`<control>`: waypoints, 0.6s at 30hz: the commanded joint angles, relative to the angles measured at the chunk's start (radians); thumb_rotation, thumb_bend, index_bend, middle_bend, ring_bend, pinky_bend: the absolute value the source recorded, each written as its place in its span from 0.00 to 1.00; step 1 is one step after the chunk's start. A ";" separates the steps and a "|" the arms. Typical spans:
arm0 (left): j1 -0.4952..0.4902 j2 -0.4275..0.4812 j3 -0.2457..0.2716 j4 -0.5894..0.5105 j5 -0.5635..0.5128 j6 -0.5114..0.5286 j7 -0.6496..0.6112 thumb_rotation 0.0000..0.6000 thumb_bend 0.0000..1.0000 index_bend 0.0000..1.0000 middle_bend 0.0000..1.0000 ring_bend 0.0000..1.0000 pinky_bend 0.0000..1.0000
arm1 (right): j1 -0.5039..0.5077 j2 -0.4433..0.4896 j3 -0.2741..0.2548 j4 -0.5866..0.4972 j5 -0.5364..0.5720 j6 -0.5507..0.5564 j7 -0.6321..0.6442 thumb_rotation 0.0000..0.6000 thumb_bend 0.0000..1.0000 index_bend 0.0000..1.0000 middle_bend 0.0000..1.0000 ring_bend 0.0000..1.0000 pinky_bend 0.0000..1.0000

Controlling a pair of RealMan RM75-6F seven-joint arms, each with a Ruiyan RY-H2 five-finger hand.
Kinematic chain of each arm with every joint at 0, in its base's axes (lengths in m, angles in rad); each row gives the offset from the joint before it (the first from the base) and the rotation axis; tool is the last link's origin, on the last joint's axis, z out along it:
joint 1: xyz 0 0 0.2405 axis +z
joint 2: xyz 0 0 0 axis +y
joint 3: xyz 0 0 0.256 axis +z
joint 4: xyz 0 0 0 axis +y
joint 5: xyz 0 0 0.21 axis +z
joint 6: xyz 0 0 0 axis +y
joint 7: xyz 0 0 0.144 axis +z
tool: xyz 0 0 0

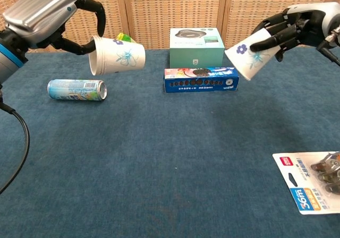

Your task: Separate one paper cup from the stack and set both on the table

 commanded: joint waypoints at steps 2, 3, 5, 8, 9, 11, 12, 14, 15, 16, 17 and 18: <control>0.009 0.325 0.032 -0.394 -0.178 -0.342 0.066 1.00 0.55 0.72 0.00 0.00 0.00 | -0.005 -0.059 -0.157 0.122 -0.237 0.193 -0.270 1.00 0.50 0.55 0.63 0.53 0.68; 0.007 0.347 0.031 -0.424 -0.201 -0.371 0.079 1.00 0.55 0.72 0.00 0.00 0.00 | -0.006 -0.066 -0.168 0.135 -0.253 0.203 -0.290 1.00 0.50 0.55 0.63 0.53 0.68; -0.002 0.413 0.027 -0.515 -0.301 -0.479 0.134 1.00 0.55 0.72 0.00 0.00 0.00 | -0.006 -0.082 -0.199 0.165 -0.295 0.218 -0.335 1.00 0.50 0.55 0.63 0.53 0.68; -0.024 0.459 0.016 -0.587 -0.439 -0.584 0.215 1.00 0.56 0.72 0.00 0.00 0.00 | -0.005 -0.094 -0.226 0.192 -0.330 0.220 -0.373 1.00 0.50 0.55 0.62 0.53 0.68; -0.030 0.466 0.015 -0.600 -0.474 -0.605 0.234 1.00 0.56 0.72 0.00 0.00 0.00 | -0.005 -0.097 -0.232 0.200 -0.339 0.221 -0.382 1.00 0.50 0.55 0.62 0.53 0.68; -0.043 0.477 0.014 -0.620 -0.539 -0.646 0.260 1.00 0.56 0.72 0.00 0.00 0.00 | -0.004 -0.102 -0.242 0.216 -0.354 0.223 -0.399 1.00 0.50 0.55 0.62 0.53 0.68; -0.052 0.479 0.013 -0.624 -0.576 -0.664 0.278 1.00 0.56 0.72 0.00 0.00 0.00 | -0.004 -0.106 -0.247 0.226 -0.363 0.226 -0.410 1.00 0.50 0.55 0.62 0.53 0.68; -0.065 0.475 0.015 -0.621 -0.622 -0.684 0.302 1.00 0.56 0.72 0.00 0.00 0.00 | -0.005 -0.110 -0.255 0.239 -0.376 0.231 -0.427 1.00 0.50 0.55 0.62 0.53 0.68; -0.070 0.473 0.016 -0.621 -0.642 -0.690 0.312 1.00 0.56 0.72 0.00 0.00 0.00 | -0.006 -0.112 -0.259 0.245 -0.382 0.233 -0.433 1.00 0.50 0.55 0.62 0.53 0.68; -0.076 0.471 0.018 -0.620 -0.659 -0.696 0.321 1.00 0.56 0.72 0.00 0.00 0.00 | -0.007 -0.114 -0.263 0.250 -0.388 0.236 -0.441 1.00 0.50 0.55 0.62 0.53 0.68; -0.082 0.469 0.019 -0.618 -0.680 -0.704 0.330 1.00 0.56 0.72 0.00 0.00 0.00 | -0.008 -0.116 -0.268 0.258 -0.397 0.240 -0.452 1.00 0.50 0.55 0.62 0.53 0.68; -0.087 0.466 0.021 -0.616 -0.695 -0.707 0.338 1.00 0.56 0.72 0.00 0.00 0.00 | -0.009 -0.117 -0.272 0.264 -0.404 0.243 -0.462 1.00 0.50 0.55 0.62 0.53 0.68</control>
